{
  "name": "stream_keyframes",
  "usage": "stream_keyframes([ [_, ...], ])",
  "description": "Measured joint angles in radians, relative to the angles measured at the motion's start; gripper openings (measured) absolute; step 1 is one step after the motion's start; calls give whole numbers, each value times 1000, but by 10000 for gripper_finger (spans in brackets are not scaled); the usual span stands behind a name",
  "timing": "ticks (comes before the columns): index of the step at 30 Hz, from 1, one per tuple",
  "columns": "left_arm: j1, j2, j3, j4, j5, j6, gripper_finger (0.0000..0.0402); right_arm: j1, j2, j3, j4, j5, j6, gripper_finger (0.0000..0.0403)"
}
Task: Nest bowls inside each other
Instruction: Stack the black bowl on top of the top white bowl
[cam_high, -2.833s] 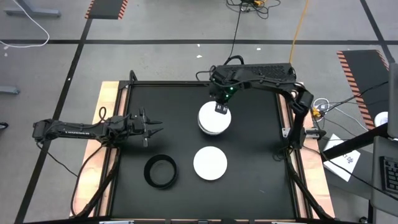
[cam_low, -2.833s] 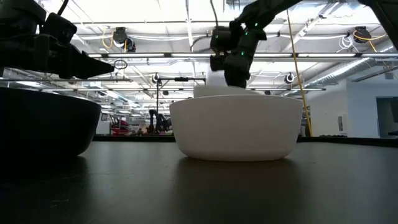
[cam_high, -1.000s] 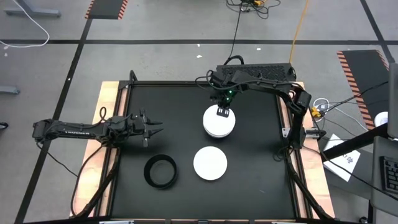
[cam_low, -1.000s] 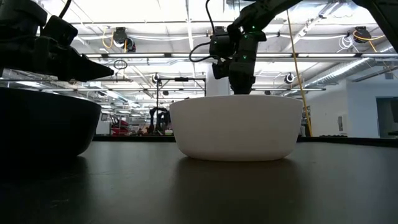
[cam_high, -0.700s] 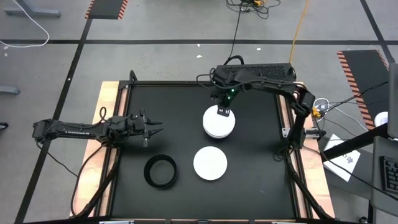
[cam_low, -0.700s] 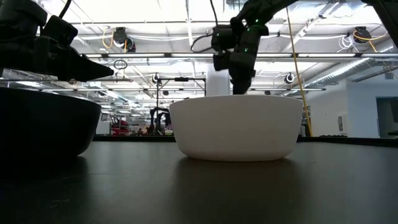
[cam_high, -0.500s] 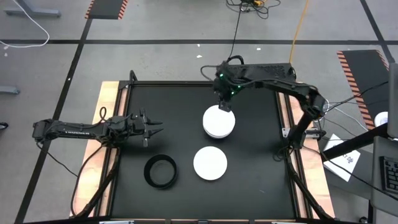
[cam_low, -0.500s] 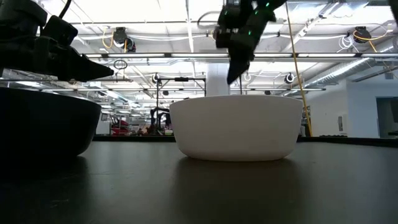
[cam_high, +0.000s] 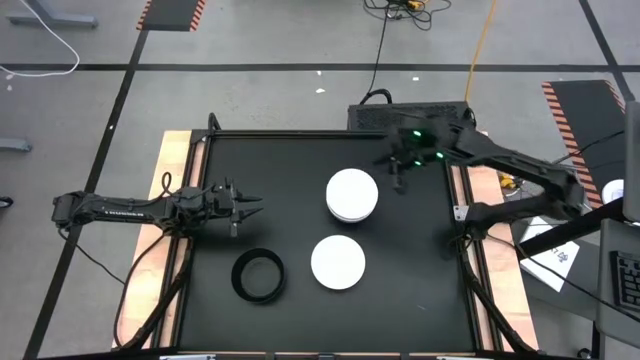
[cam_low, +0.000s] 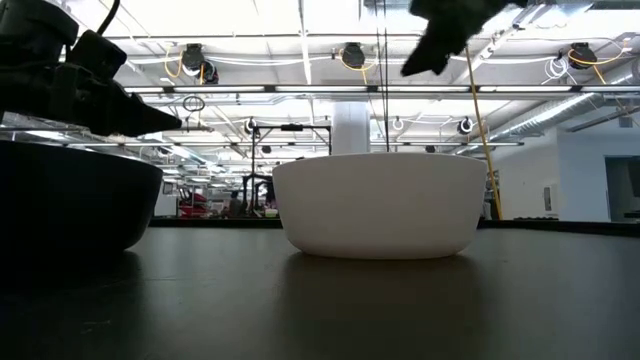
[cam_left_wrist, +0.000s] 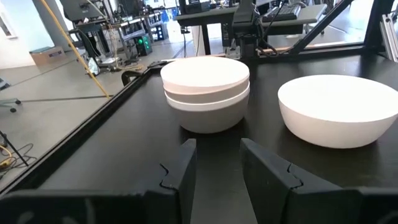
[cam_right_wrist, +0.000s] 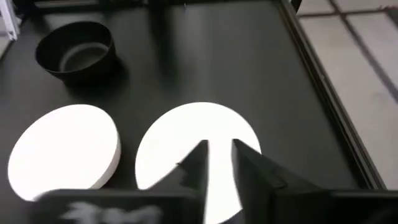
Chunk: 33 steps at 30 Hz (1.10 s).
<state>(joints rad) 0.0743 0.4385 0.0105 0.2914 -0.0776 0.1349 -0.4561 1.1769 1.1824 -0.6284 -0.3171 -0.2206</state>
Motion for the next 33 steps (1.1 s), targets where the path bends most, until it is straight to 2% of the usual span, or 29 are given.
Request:
stream_keyframes([
  [3, 0, 0, 0, 6, 0, 0, 127, 0, -145, -109, 26, 0, 26, 11],
  [7, 0, 0, 0, 13, 0, -2, 127, 0, -358, -263, 37, 1, 72, 6],
  [10, 0, 0, 0, 29, -1, -2, 127, 0, -505, -386, 109, -1, 127, 2],
  [19, 0, 0, 0, 79, -1, -6, 127, 4, -853, -708, 291, -54, 358, 0],
  [23, 0, 0, 0, 81, -2, -9, 127, 15, -965, -842, 371, -54, 410, 0],
  [26, 0, 0, 0, 89, -17, -9, 127, 24, -1017, -892, 402, -53, 429, 0],
  [33, 0, 0, 0, 105, -28, -10, 127, 47, -1052, -961, 468, -49, 418, 0],
])
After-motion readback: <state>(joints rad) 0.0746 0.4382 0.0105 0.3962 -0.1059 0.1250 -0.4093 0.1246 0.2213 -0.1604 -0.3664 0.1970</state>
